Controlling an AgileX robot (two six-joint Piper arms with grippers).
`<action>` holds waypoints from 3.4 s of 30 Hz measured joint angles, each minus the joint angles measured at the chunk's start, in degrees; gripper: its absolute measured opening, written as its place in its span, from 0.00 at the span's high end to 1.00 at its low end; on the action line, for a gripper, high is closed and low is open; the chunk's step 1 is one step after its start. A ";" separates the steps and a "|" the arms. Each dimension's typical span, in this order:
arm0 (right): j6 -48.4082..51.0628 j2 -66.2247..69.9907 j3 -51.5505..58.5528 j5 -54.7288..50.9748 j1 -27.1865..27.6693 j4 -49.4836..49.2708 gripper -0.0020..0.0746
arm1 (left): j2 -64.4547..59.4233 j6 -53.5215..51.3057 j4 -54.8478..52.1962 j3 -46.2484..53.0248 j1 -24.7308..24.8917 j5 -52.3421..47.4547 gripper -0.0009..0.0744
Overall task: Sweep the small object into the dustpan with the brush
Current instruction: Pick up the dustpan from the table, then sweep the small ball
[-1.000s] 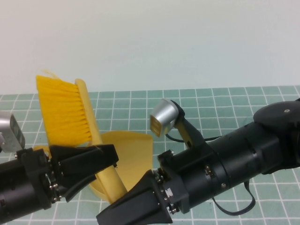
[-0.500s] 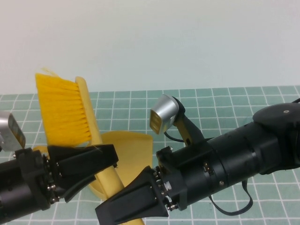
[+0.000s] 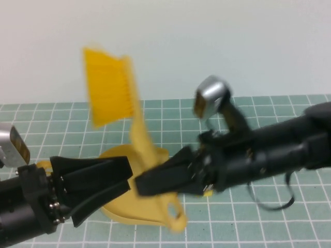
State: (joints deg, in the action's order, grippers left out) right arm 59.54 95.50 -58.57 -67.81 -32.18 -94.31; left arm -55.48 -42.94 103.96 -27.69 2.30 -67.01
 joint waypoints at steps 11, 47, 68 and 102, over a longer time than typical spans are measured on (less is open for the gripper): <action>-14.53 0.00 -2.84 5.13 15.75 26.77 0.75 | -0.12 3.50 -30.38 -14.28 0.00 15.54 0.99; -48.49 -3.45 -8.17 2.10 7.18 80.89 0.75 | -48.11 13.32 -112.25 -55.63 17.00 5.56 0.27; -47.87 -3.45 -8.17 1.51 7.18 81.29 0.75 | -55.76 1.82 -115.36 -55.43 16.75 6.08 0.28; -63.48 -0.62 -7.52 0.73 6.18 96.85 0.75 | -57.27 3.33 -122.33 -55.43 27.36 1.42 0.99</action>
State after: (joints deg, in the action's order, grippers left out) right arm -3.94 94.88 -66.10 -67.08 -26.00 2.54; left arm -112.75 -39.61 -18.37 -83.13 29.65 -65.59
